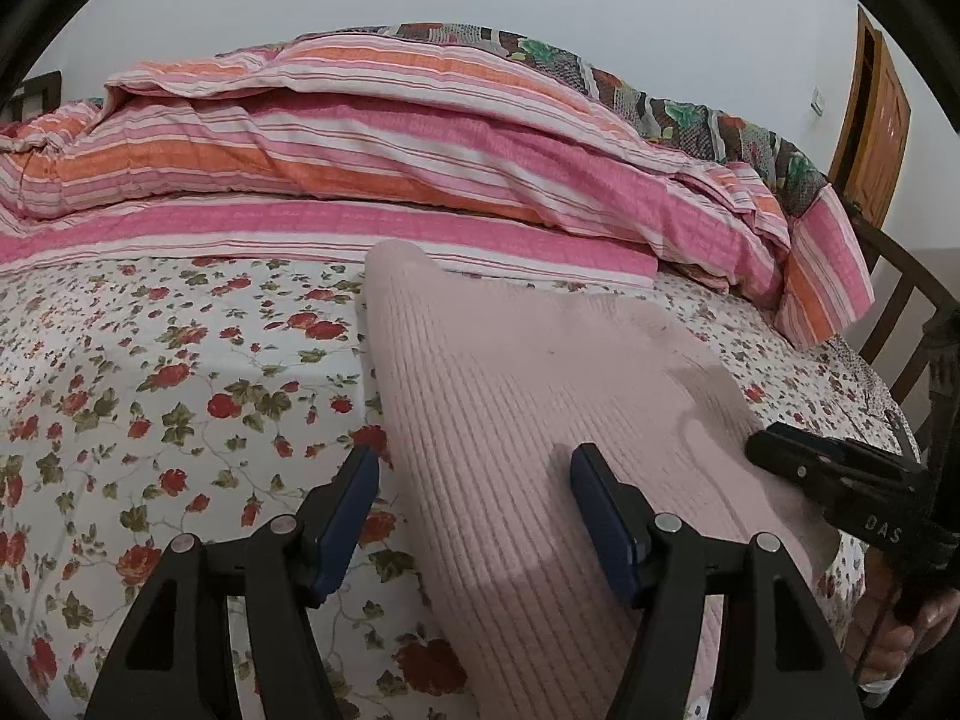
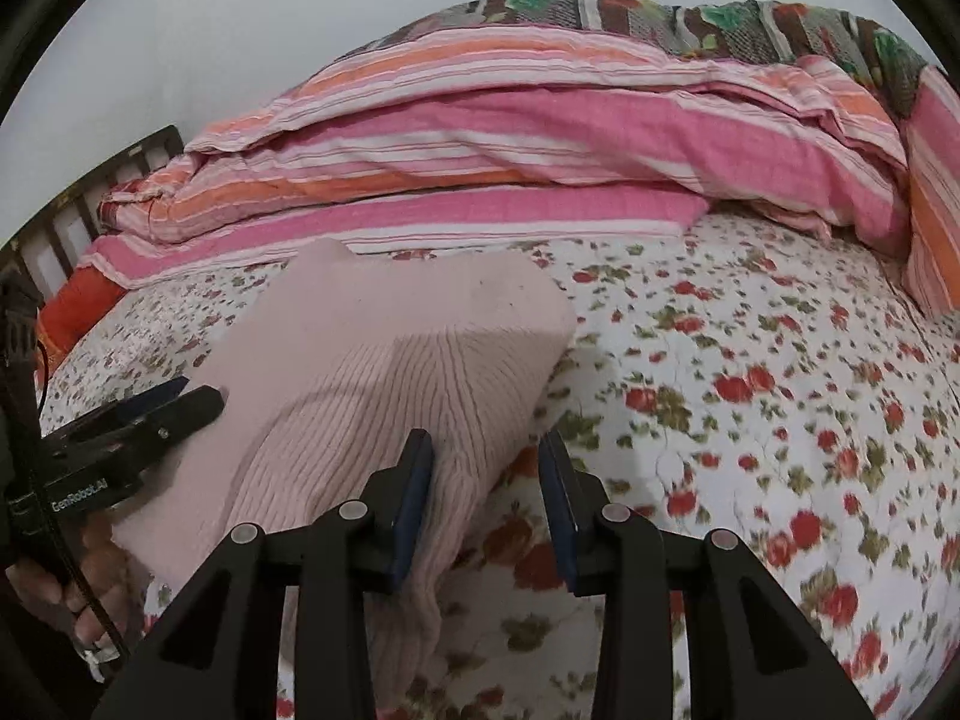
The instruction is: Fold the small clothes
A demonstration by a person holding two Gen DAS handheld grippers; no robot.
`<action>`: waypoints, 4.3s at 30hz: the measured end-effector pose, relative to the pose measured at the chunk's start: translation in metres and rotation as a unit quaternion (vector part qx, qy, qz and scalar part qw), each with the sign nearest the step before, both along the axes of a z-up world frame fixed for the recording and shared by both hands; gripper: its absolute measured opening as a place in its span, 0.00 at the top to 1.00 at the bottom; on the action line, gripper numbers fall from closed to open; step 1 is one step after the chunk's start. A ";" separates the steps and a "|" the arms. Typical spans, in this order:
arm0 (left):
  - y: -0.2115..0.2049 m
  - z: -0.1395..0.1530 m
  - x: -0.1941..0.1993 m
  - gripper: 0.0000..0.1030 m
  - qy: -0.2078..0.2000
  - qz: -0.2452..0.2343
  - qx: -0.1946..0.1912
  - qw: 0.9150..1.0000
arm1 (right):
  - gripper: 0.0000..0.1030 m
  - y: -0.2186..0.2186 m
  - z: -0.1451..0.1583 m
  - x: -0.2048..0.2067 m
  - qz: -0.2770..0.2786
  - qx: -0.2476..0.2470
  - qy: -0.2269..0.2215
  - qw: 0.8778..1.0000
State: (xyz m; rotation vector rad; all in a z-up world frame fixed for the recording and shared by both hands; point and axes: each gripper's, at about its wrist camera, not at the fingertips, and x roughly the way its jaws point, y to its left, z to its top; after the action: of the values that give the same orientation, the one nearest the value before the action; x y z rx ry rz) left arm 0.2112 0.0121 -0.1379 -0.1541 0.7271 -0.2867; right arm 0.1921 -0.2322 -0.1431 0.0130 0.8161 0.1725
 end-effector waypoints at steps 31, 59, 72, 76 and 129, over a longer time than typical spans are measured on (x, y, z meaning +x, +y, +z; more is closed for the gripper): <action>-0.005 0.094 -0.123 0.17 0.003 0.045 0.060 0.997 | 0.45 -0.010 0.100 -0.122 -0.056 -0.032 -0.018 0.998; -0.033 0.155 -0.191 0.09 -0.046 0.076 0.097 0.991 | 0.03 -0.017 0.146 -0.197 -0.071 -0.044 -0.069 0.994; -0.030 0.153 -0.191 0.09 -0.045 0.079 0.102 0.991 | 0.03 -0.023 0.148 -0.199 -0.080 -0.047 -0.072 0.993; -0.028 0.152 -0.191 0.09 -0.042 0.081 0.101 0.991 | 0.03 -0.024 0.148 -0.199 -0.084 -0.048 -0.072 0.993; -0.032 0.153 -0.190 0.09 -0.045 0.080 0.110 0.990 | 0.03 -0.022 0.147 -0.198 -0.085 -0.040 -0.071 0.993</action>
State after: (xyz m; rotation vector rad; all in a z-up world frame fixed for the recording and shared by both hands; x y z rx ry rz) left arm 0.0208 -0.0195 0.0152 0.0106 0.6487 -0.0577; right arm -0.0059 -0.2546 0.0042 -0.0051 0.6755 -0.0213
